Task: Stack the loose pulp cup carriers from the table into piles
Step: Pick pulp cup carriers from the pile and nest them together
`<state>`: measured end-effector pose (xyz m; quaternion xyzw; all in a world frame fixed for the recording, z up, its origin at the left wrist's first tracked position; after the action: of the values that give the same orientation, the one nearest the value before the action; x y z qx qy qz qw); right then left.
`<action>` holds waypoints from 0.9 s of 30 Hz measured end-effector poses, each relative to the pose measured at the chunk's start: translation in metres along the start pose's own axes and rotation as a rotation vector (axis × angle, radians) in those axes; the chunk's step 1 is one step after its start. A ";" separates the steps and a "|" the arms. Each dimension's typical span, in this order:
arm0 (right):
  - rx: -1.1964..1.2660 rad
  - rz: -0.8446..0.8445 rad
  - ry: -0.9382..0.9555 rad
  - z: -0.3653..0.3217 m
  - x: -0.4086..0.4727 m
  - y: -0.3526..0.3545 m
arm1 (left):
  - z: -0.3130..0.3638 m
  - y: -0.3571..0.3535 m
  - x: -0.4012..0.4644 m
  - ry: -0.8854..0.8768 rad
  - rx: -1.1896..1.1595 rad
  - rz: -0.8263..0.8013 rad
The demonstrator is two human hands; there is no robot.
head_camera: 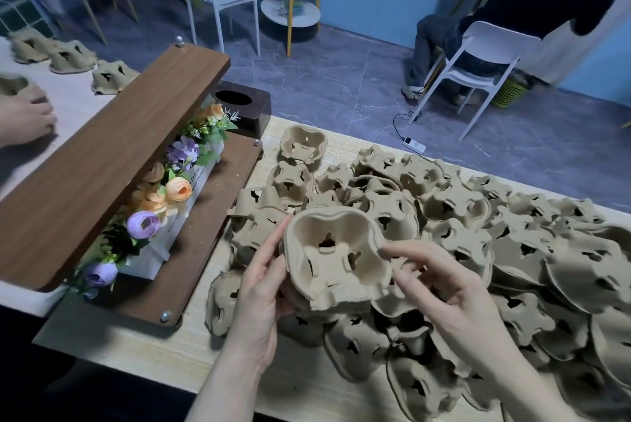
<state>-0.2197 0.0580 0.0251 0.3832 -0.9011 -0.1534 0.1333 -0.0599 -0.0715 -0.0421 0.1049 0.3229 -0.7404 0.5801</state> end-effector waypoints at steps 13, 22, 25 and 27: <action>0.175 -0.143 -0.446 0.023 0.009 -0.029 | -0.004 0.006 -0.002 0.017 -0.042 -0.001; 0.200 -0.190 -0.482 0.021 0.019 -0.048 | 0.002 0.016 0.002 -0.023 0.039 -0.123; 0.180 -0.273 -0.459 0.009 0.033 -0.056 | 0.010 0.025 0.011 -0.075 -0.020 -0.104; 0.110 -0.358 -0.387 0.003 0.053 -0.064 | 0.017 0.031 0.016 -0.091 -0.082 -0.044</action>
<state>-0.2147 -0.0223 0.0045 0.5065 -0.8348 -0.1955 -0.0917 -0.0320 -0.0982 -0.0484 0.0402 0.3283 -0.7431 0.5818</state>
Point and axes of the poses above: each hand's wrist, its own x-axis towards the middle knuckle, its own y-axis out of the back of the hand, z = x × y, the point moved 6 cm from there along x, towards the middle knuckle, and after that the axes turned 13 degrees about z, right-handed, at the moved point
